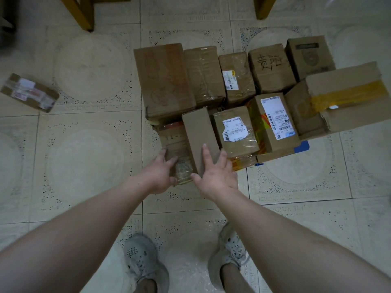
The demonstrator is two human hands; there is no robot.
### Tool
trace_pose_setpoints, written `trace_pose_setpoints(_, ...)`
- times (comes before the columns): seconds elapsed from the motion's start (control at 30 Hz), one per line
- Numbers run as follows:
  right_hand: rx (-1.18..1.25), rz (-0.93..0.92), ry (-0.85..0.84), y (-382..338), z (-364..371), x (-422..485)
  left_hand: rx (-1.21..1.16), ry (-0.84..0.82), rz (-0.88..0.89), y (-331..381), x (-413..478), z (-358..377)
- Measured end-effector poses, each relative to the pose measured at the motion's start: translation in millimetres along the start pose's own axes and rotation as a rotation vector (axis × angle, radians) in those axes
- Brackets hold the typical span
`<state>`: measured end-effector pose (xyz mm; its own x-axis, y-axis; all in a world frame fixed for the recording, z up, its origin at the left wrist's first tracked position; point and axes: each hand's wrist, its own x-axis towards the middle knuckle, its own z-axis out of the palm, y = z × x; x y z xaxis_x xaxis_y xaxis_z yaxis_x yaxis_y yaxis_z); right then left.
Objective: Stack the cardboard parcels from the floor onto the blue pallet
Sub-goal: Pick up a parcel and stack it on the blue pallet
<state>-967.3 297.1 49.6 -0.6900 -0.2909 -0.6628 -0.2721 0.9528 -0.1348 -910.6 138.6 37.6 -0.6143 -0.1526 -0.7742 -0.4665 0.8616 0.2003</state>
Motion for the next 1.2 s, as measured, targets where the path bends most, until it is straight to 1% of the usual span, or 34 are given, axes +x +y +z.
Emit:
trace_pose_setpoints(0.17,-0.005,0.004,0.011,0.1,-34.2,-20.5,-0.087,0.058,-0.03,-6.9,-34.1,-34.0)
trace_pose_setpoints(0.3,-0.023,0.013,0.025,-20.9,-100.5,-57.2,-0.162,0.122,-0.074,-28.9,-99.3,-86.8)
trace_pose_setpoints(0.4,-0.029,-0.011,0.02,-56.9,-159.3,-101.7,-0.221,0.184,-0.123,-54.7,-167.9,-130.0)
trace_pose_setpoints(0.6,0.011,-0.159,0.012,-170.1,-250.3,-209.0,-0.321,0.326,-0.173,-131.8,-312.4,-208.4)
trace_pose_setpoints(0.8,-0.001,-0.326,0.048,-290.6,-303.0,-288.6,-0.39,0.476,-0.241,-225.5,-431.3,-266.7)
trace_pose_setpoints(1.0,-0.087,-0.459,0.158,-413.2,-359.7,-315.9,-0.469,0.664,-0.31,-308.4,-500.4,-340.0)
trace_pose_setpoints(1.2,-0.113,-0.56,0.221,-514.3,-394.4,-299.9,-0.518,0.776,-0.357,-370.6,-518.8,-409.8)
